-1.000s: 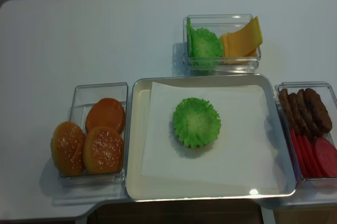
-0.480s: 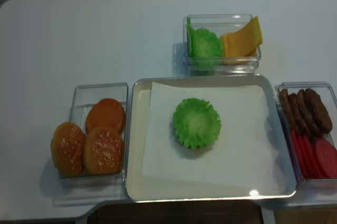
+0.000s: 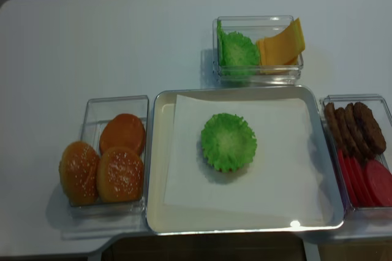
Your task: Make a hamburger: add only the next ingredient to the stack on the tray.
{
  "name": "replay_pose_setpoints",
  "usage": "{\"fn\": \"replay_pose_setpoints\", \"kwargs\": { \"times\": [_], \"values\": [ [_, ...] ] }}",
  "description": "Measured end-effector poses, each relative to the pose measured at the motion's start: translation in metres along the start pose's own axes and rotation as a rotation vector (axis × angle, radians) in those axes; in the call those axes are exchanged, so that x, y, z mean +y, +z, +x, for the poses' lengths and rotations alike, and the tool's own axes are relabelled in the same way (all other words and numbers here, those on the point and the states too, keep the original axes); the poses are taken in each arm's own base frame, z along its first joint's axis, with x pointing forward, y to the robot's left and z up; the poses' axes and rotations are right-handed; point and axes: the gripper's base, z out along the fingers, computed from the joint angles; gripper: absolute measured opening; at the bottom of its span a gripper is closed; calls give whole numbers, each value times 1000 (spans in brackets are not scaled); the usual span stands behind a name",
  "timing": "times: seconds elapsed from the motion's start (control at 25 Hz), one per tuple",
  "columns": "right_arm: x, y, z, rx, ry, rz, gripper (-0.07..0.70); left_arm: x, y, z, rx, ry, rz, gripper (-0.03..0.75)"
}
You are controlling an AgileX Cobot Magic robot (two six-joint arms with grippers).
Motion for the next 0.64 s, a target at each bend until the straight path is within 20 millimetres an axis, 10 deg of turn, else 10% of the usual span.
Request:
{"fn": "replay_pose_setpoints", "kwargs": {
  "times": [0.64],
  "values": [
    [0, 0, 0, 0, 0, 0, 502, 0, 0, 0, 0, 0, 0, 415]
  ]
}}
